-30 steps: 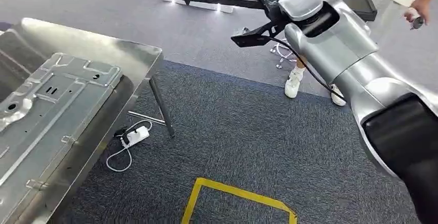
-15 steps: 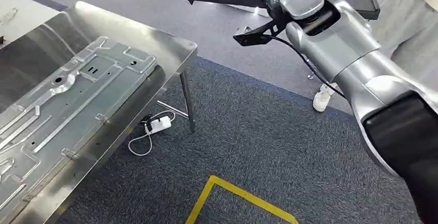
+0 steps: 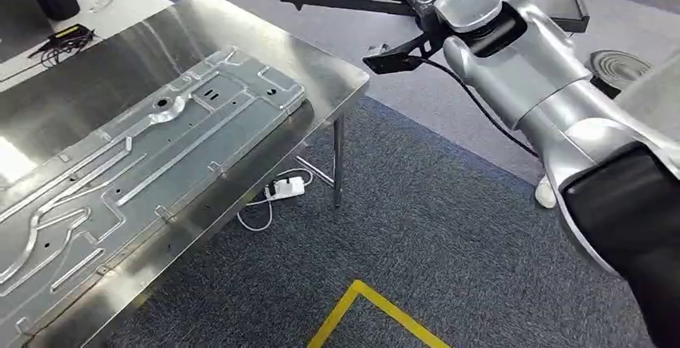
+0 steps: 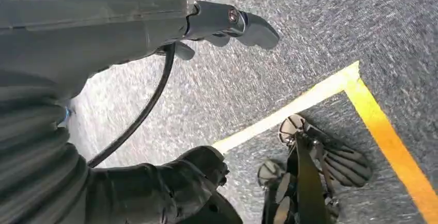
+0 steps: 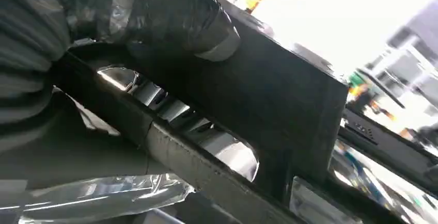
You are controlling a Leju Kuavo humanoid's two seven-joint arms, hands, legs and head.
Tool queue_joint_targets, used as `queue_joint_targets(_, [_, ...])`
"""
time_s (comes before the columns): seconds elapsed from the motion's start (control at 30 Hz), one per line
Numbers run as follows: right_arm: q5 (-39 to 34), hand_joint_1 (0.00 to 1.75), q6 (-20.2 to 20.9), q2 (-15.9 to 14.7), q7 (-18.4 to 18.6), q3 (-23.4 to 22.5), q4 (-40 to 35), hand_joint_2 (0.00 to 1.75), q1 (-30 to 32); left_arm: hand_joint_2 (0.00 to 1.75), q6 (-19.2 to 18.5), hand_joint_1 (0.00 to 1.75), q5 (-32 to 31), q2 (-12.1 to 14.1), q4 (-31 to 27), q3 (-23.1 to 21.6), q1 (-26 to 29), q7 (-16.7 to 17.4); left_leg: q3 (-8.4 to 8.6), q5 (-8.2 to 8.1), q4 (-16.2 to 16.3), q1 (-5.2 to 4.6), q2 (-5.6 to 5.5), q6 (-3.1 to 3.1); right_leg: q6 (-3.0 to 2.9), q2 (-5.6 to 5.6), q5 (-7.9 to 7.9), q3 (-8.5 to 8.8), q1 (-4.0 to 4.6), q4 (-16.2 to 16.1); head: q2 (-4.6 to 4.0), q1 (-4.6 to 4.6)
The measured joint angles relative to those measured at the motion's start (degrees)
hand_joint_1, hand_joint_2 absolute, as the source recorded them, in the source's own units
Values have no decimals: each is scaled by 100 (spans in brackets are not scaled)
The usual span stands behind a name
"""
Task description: Take the parts from the cabinet and place them on the table.
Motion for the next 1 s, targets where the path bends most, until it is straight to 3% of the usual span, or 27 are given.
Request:
queue_joint_targets(0.1, [0,175,0,13,-4,2,20,175,6,175,-4,0,4,2,0,0,24,0,-44,54,-62,62,-249,-118,-29,-252,-6,44,52,-18,0,9])
queue_joint_targets(0.13, [0,175,-2,31,-7,2,17,175,3,175,-2,0,4,11,0,0,25,0,-63,20,-29,28,-104,-124,-62,-361,37,99,-27,-103,0,9])
queue_joint_targets(0.17, [0,175,-2,31,-11,2,20,175,-1,175,-2,0,4,11,0,2,33,0,-109,-102,121,-25,323,-151,-92,-448,40,151,-10,-155,0,-11])
queue_joint_targets(0.2, [0,175,-2,28,-9,2,31,175,-25,175,-2,0,7,11,0,2,35,0,-279,-299,472,-9,534,-178,-108,-540,37,163,0,-164,0,-7])
queue_joint_targets(0.27, [4,175,-2,24,-9,2,46,175,-34,175,-2,0,13,11,0,2,28,0,-704,-640,1317,37,664,-224,-112,-706,27,164,10,-158,0,-7])
queue_joint_targets(0.3, [4,175,0,24,-13,4,48,175,-20,175,-2,0,15,11,0,2,24,0,-839,-689,1571,54,684,-246,-107,-784,20,164,9,-156,0,-11])
queue_joint_targets(0.33, [4,175,0,28,-15,9,50,175,-1,175,-2,0,15,11,0,2,24,0,-838,-600,1550,75,697,-271,-101,-870,8,165,5,-149,0,-9])
queue_joint_targets(0.37, [2,175,0,31,-24,11,52,175,5,175,-2,0,15,13,0,2,25,0,-708,-413,1281,91,713,-290,-86,-944,-10,165,1,-130,0,-11])
queue_joint_targets(0.4, [2,175,0,31,-39,13,55,175,3,175,0,0,17,15,0,2,28,0,-471,-184,838,97,766,-300,-61,-1014,-35,165,-7,-105,0,-9])
queue_joint_targets(0.43, [2,175,0,28,-44,11,55,175,-5,175,2,0,17,17,0,4,34,0,-162,55,272,96,944,-303,-27,-1085,-73,169,-10,-62,0,-11])
queue_joint_targets(0.47, [2,175,-2,28,-46,11,55,175,-12,175,2,0,17,17,0,4,31,0,-54,-40,10,46,1211,-296,10,-1145,-104,166,9,-37,0,-11])
queue_joint_targets(0.5, [2,175,-2,9,-46,11,61,175,-19,175,0,0,17,15,0,4,33,-2,-26,-2,-10,31,1137,-215,43,-1185,-126,149,56,-8,0,0])
queue_joint_targets(0.6, [0,175,-2,48,-66,13,63,175,-19,175,4,0,22,15,0,4,31,-11,-52,-27,15,-3,945,-109,128,-1340,-150,227,59,-47,0,13])
queue_joint_targets(0.63, [0,175,-2,50,-66,11,61,175,-23,175,4,0,22,17,-2,4,21,-11,7,-1,-35,33,879,-51,175,-1369,-194,229,42,-35,0,13])
queue_joint_targets(0.67, [0,175,-2,37,-63,11,66,175,-25,175,7,0,22,15,0,4,23,-11,24,7,-54,42,822,-31,194,-1109,-289,214,-3,82,0,15])
queue_joint_targets(0.7, [-2,175,-4,33,-63,11,63,175,-47,175,9,0,22,15,0,4,15,-11,22,9,-55,42,771,14,186,-857,-487,65,-14,403,0,13])
queue_joint_targets(0.77, [-2,175,-2,-15,-63,11,72,175,-32,175,13,0,22,20,-2,4,-2,-11,22,11,-54,29,617,45,189,-682,-882,-394,1,1332,0,13])
queue_joint_targets(0.8, [-2,175,-2,-28,-63,11,81,175,-10,175,15,0,24,20,-2,4,-2,-11,23,11,-49,15,530,55,187,-662,-955,-576,4,1651,0,13])
queue_joint_targets(0.83, [-2,175,0,-33,-63,11,90,175,13,175,15,0,24,20,0,4,5,-11,27,10,-44,4,446,56,173,-655,-882,-652,4,1717,0,13])
queue_joint_targets(0.87, [-2,175,2,-33,-63,11,92,175,24,175,18,0,24,20,0,4,10,-11,29,10,-36,-8,358,56,143,-642,-684,-602,8,1521,0,15])
queue_joint_targets(0.9, [-2,175,2,-33,-63,11,92,175,19,175,20,0,28,20,0,7,16,-9,31,9,-21,-21,269,56,100,-609,-384,-430,11,1070,0,13])
queue_joint_targets(0.93, [-2,175,2,-33,-63,11,92,175,3,175,20,0,33,20,0,7,16,-11,32,7,-14,-28,194,55,52,-489,-93,-220,21,555,0,13])
queue_joint_targets(0.97, [-2,175,2,-37,-63,11,92,175,-6,175,22,0,33,15,0,7,18,-9,24,4,-8,-10,144,50,2,-216,15,-68,16,135,0,13])
queue_joint_targets(1.0, [-2,175,2,-35,-66,11,92,175,-2,175,20,0,33,-7,0,7,12,-11,-19,14,-3,-21,85,26,-5,-72,-23,6,2,94,-2,-4])
